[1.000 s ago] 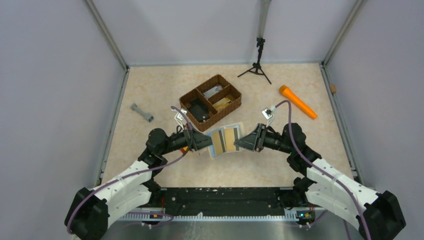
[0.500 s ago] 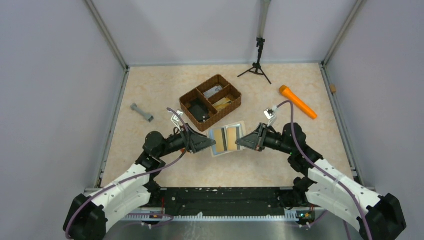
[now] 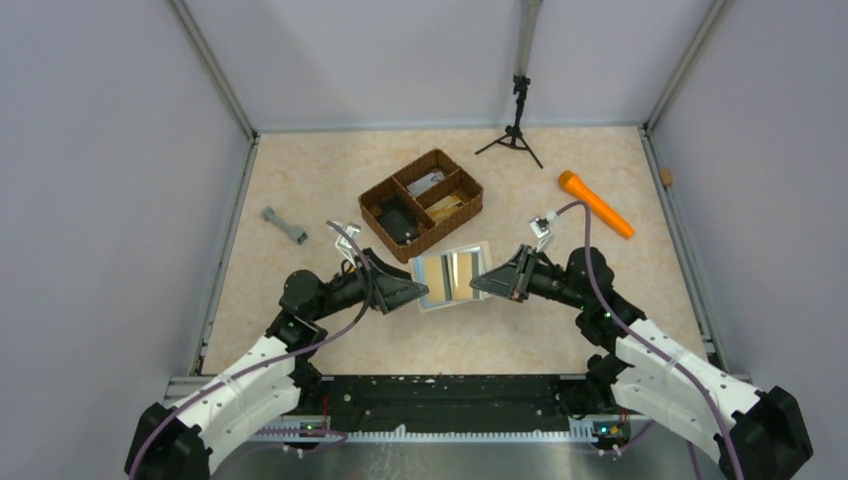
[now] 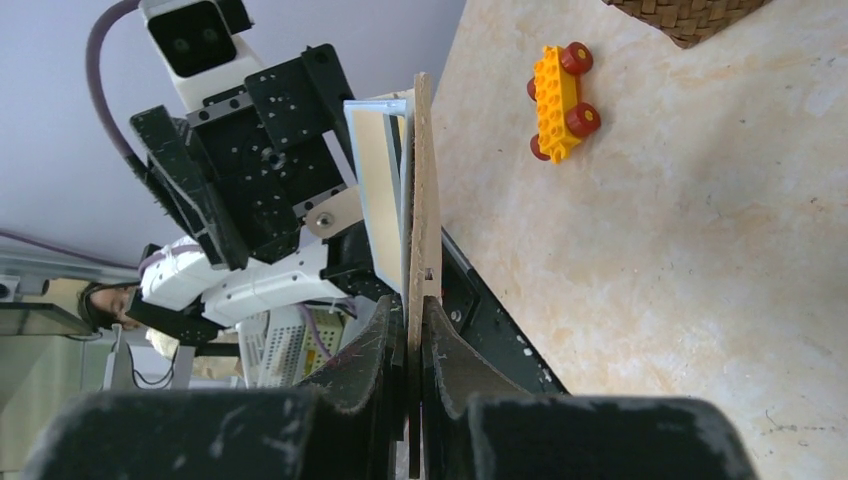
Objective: Take the credit cards out of the card holder
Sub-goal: Remove the credit card from the card holder.
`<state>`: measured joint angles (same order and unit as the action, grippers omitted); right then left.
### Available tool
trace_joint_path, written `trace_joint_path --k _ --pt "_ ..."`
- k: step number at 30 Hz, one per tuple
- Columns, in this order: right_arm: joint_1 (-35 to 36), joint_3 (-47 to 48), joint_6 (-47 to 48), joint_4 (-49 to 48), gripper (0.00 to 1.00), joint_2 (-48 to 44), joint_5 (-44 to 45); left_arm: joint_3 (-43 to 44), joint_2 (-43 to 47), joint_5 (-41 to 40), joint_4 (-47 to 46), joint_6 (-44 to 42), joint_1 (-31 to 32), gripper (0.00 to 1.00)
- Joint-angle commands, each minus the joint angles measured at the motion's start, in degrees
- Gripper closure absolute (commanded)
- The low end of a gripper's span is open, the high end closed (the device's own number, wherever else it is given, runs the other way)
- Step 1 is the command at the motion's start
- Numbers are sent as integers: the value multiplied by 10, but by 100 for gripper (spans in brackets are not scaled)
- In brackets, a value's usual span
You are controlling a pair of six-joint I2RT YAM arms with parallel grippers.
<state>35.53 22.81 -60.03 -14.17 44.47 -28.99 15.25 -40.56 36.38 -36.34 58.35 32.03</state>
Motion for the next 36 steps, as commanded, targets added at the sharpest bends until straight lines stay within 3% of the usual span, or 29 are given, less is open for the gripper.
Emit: trace_joint_path --k 1,5,12,15,19,20,22,23,24,30,36 --pt "3 -1 -15 -55 100 -7 -14 12 -16 -3 13 -20 1 15" --pt "3 2 -18 -63 100 -7 -26 19 -32 -6 21 -29 1 22" --pt "3 5 -4 -39 100 -14 -25 17 -40 -14 9 -27 1 71" --pt "3 7 9 -20 100 -17 -19 18 -40 -18 16 -30 1 84" --pt "2 11 34 13 97 -19 -6 22 -37 -15 26 -31 1 93" --pt "3 14 45 27 90 -21 0 23 -36 -13 28 -31 1 95" --pt "1 34 86 88 58 -20 23 23 -34 -12 29 -32 1 99" --pt "0 54 111 137 48 -20 42 23 -34 -13 30 -33 1 100" --pt "-1 72 137 179 44 -19 62 23 -34 -14 31 -33 1 100" --pt "-1 152 222 307 34 -43 140 25 -43 -14 27 -40 1 100" --pt "-1 162 209 295 37 -58 123 42 -63 -2 33 -53 1 100"
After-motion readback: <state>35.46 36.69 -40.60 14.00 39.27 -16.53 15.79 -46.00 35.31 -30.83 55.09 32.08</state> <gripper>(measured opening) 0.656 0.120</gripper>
